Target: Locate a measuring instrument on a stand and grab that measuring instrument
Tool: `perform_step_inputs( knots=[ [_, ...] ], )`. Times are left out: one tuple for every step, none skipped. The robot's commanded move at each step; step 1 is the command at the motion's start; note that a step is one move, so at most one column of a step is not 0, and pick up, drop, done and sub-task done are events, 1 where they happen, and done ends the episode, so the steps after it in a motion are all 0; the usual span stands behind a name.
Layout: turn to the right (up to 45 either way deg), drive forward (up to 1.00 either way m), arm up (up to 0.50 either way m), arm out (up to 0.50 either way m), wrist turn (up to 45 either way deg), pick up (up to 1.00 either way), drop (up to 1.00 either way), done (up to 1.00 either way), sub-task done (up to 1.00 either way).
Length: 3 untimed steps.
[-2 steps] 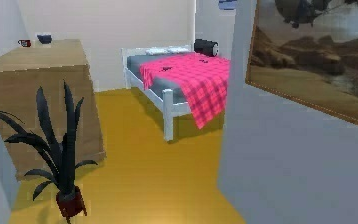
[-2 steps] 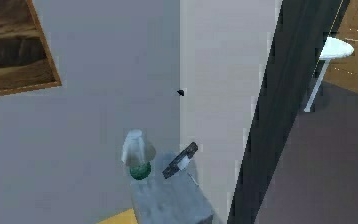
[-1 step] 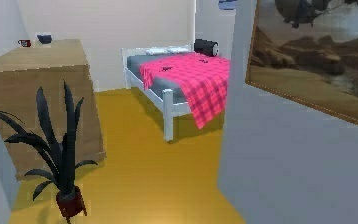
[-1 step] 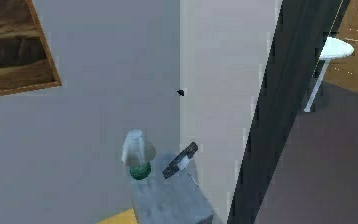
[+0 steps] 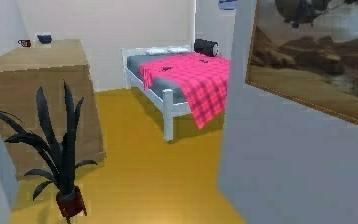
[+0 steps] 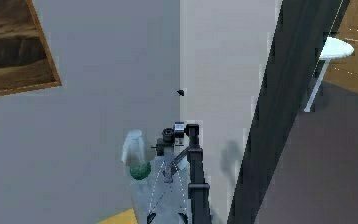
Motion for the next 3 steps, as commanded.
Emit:
perform_step_inputs(
  knots=[
    [0.0, 0.00, 0.00, 0.00, 45.0, 0.00, 0.00, 0.00, 0.00],
    [0.0, 0.00, 0.00, 0.00, 45.0, 0.00, 0.00, 0.00, 0.00],
    [0.0, 0.00, 0.00, 0.00, 45.0, 0.00, 0.00, 0.00, 0.00]
  ],
)
